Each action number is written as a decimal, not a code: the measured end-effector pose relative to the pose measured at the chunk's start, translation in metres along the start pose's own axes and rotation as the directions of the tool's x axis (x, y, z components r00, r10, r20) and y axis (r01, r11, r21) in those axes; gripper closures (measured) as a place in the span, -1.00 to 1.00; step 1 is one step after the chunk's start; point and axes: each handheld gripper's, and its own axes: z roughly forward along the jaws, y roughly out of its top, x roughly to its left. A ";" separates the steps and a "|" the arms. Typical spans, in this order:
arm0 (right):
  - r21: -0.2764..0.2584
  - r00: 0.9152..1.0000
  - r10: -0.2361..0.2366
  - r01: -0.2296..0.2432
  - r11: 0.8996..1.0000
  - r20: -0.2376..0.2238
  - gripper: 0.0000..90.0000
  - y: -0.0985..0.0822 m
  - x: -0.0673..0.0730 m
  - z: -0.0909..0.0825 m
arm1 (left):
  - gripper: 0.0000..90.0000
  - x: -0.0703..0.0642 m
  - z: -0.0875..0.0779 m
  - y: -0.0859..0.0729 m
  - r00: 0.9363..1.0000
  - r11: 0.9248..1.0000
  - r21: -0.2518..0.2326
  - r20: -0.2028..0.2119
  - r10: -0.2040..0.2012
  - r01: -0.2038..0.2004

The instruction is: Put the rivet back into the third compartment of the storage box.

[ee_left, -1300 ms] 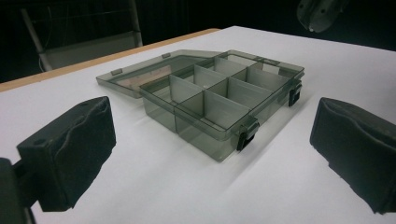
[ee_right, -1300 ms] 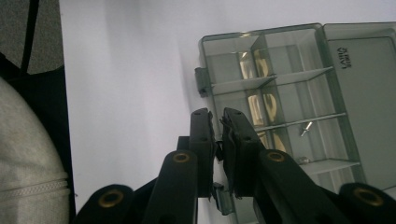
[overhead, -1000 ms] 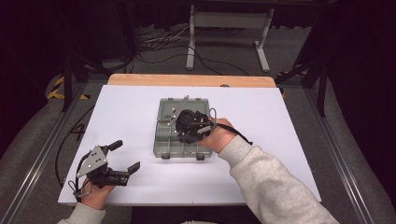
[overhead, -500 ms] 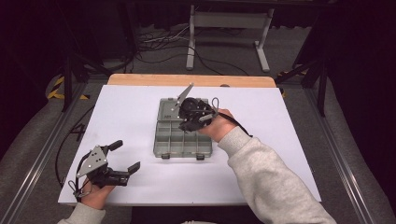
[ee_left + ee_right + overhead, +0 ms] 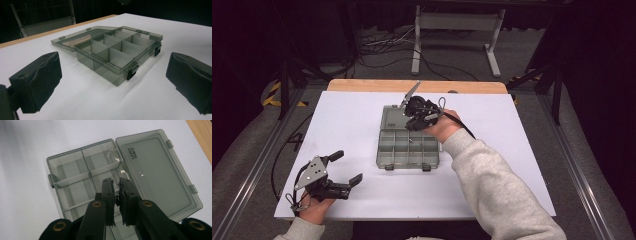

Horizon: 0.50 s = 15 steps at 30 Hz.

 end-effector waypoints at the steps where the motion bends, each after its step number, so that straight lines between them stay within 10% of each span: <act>1: 0.000 1.000 -0.004 0.004 1.000 0.006 0.84 0.000 -0.002 0.002 | -0.98 0.000 0.000 0.000 1.000 1.000 0.000 0.001 -0.001 0.001; 15: 0.025 0.997 0.070 -0.070 0.997 0.021 0.84 -0.017 -0.019 0.037 | -0.98 0.000 -0.001 0.000 1.000 1.000 0.001 0.002 -0.004 0.004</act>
